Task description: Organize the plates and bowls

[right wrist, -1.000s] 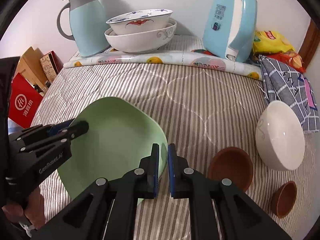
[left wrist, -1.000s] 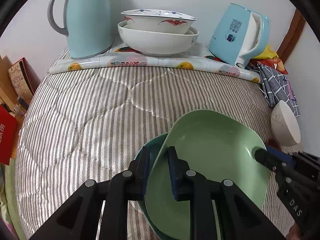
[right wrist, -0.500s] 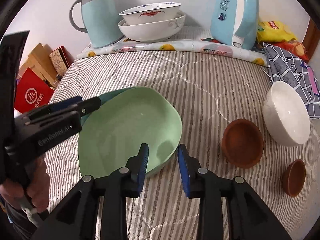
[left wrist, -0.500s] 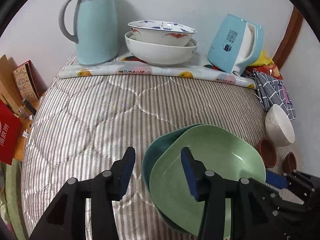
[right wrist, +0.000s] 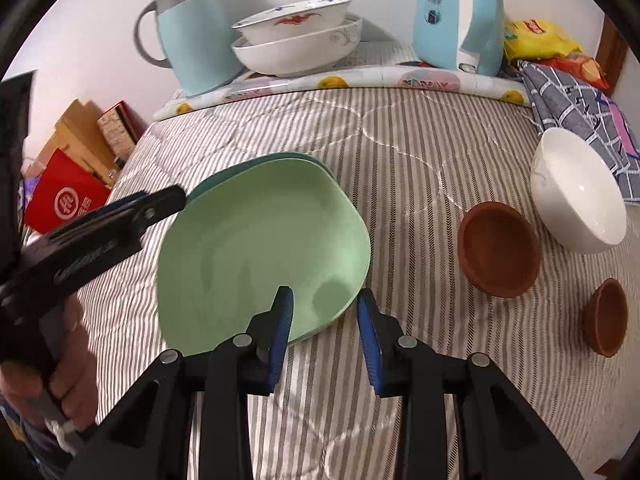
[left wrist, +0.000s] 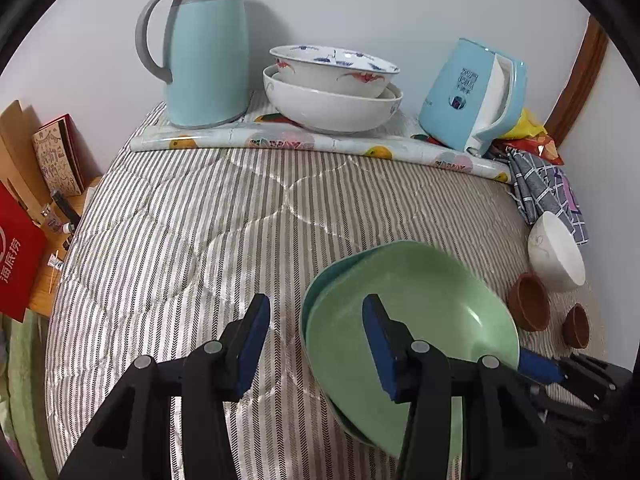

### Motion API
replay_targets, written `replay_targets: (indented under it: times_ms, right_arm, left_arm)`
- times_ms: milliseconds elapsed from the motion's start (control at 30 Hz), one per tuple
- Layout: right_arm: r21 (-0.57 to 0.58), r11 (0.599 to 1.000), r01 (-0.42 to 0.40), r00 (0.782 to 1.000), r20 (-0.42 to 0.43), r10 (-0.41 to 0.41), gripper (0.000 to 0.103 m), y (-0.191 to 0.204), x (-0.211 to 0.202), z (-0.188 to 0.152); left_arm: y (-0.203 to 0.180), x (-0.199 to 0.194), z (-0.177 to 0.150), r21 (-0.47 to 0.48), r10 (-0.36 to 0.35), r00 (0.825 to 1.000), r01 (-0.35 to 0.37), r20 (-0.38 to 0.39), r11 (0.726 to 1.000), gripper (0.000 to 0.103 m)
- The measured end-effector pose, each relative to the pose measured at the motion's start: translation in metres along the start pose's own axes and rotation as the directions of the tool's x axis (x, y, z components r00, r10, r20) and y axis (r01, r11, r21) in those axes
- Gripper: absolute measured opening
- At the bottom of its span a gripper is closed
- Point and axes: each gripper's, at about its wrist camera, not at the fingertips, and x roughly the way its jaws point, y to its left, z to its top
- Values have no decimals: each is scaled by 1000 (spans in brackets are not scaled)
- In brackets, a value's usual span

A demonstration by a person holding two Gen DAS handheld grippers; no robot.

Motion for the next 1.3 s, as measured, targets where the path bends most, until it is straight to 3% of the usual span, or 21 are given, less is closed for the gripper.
replay_targets:
  times_ms: [167,333,433,533,733,1000,1167,1300]
  right_arm:
    - [24,1000,-3,1000,1,3,28,-2,14,9]
    - [-52,998,35,999,-7,-35,31,3,13,12]
    - [-68,997,40,999,35,-38,45,-1,0,10]
    - [-69,996,61,996,75,-56,47,-14,-14,8]
    - [-21,996,88,986,147,-84,47,-63,-48,-1]
    - [76,985,155,950,262,-169,49,-151,-102,-26]
    - [86,971,224,934,264,-239,57,-197,-116,-40]
    - [111,970,216,941,241,-237,59,-229,-116,-51]
  left_arm:
    - [1,9,1,3,7,1000,-7,-17,1000,46]
    - [2,9,4,-15,0,1000,0,-19,1000,46]
    - [-5,7,6,-10,4,1000,-4,-20,1000,46]
    - [-19,1,6,10,13,1000,-13,-8,1000,46]
    - [-57,-15,3,36,15,1000,-15,20,999,46]
    - [-124,-33,-2,61,26,998,-30,62,998,46]
    - [-161,-31,-10,67,51,997,-56,61,996,46]
    - [-181,-26,-16,57,76,996,-79,49,995,46]
